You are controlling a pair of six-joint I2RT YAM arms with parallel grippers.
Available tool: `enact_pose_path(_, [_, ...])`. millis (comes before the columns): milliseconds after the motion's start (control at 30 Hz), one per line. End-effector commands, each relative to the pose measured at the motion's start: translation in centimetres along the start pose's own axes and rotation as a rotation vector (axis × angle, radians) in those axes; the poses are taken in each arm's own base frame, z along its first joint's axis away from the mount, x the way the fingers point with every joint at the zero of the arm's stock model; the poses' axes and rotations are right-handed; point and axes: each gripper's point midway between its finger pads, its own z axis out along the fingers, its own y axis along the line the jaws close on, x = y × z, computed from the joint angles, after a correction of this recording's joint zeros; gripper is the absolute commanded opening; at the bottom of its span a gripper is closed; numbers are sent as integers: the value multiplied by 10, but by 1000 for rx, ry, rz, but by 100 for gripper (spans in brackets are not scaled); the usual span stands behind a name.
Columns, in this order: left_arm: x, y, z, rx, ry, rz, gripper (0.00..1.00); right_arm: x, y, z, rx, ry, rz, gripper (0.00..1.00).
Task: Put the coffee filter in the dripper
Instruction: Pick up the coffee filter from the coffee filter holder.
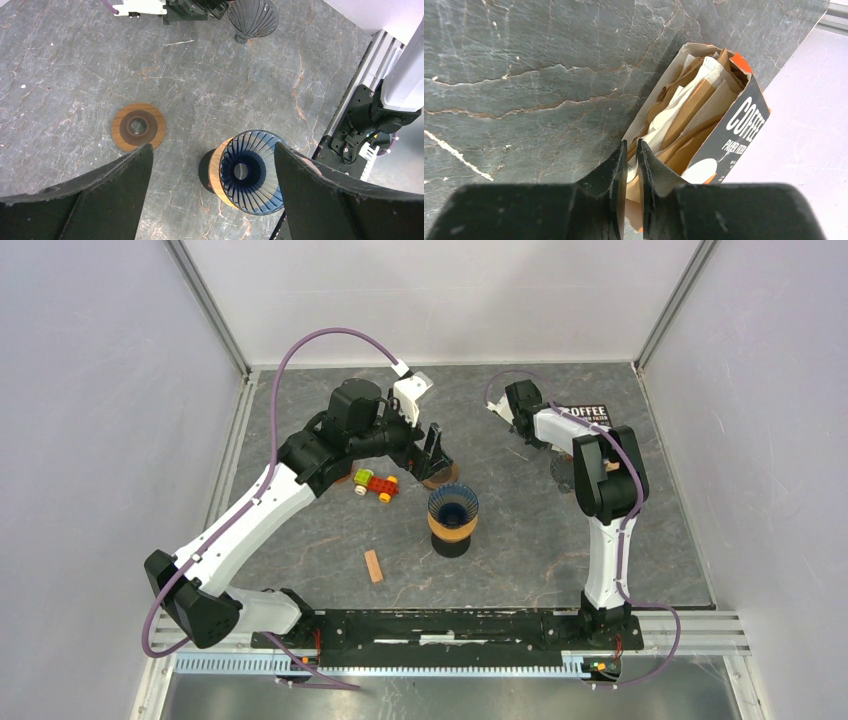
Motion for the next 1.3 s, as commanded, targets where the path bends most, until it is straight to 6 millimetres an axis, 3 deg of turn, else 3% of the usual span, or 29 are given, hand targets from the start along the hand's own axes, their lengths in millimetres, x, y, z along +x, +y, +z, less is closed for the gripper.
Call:
enact_pose_path(0, [-15,-5,-8,23,-60,50,96,-14,-22,-14,35,-54,42,17])
enact_pose_path(533, [-17,-5,-9,21,-64,53,96,-49,-18,-54,-128,-253,168,6])
enact_pose_path(667, [-16,-5,-8,21,-63,53,96,-47,-19,-60,-130,-262,176,6])
enact_pose_path(800, [-17,-6,-10,24,-65,54,96,-35,-17,-54,-122,-227,168,5])
enact_pose_path(1100, [-16,-6,-12,23,-64,54,96,-61,39,-68,-419,-369,162,2])
enact_pose_path(1267, [-15,-5,-14,21,-63,84,96,-64,47,-76,-479,-424,146,1])
